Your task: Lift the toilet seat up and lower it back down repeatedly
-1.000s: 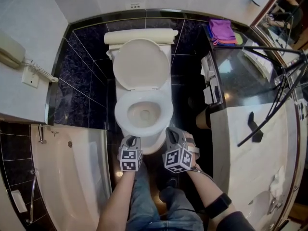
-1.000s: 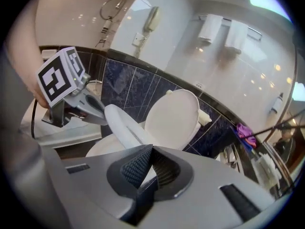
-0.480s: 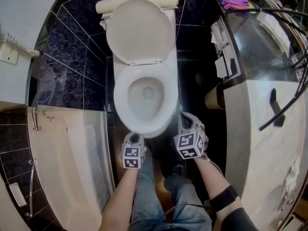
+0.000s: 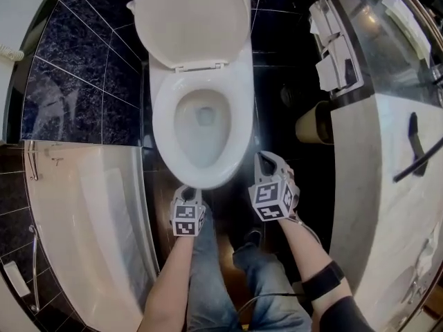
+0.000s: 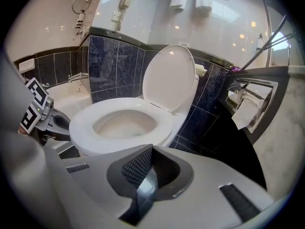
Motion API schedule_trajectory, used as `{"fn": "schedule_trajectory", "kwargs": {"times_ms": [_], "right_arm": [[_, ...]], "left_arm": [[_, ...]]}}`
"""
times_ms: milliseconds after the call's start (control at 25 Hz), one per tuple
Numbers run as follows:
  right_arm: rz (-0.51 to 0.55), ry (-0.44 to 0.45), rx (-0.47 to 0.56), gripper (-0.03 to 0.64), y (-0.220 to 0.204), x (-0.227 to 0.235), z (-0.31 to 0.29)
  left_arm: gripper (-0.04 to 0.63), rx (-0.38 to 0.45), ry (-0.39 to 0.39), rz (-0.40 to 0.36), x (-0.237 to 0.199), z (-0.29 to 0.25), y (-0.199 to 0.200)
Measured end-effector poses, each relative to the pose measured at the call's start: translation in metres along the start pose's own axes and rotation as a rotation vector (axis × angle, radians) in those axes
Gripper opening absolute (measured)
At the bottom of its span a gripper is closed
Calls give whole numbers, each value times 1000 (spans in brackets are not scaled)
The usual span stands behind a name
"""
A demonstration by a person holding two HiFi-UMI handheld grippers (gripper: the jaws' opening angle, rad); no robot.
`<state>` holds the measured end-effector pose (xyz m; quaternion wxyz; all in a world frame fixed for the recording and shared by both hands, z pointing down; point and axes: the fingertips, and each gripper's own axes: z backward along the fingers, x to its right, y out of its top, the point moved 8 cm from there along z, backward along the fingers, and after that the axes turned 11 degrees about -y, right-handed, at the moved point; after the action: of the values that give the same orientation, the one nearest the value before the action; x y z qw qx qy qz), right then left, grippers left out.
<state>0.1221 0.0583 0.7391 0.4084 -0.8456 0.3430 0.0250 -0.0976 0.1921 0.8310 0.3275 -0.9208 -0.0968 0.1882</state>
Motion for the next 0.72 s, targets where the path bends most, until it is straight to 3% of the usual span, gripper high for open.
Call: {"fn": "schedule_trajectory", "kwargs": {"times_ms": [400,720], "right_arm": [[-12,38,-12,18,-8,-13,-11],[-20,37,7,18,4,-4,-4]], "left_arm": [[-11,-127,-28,46,5,-10,-23],[-10,-83,26,27,2,2,-23]]}}
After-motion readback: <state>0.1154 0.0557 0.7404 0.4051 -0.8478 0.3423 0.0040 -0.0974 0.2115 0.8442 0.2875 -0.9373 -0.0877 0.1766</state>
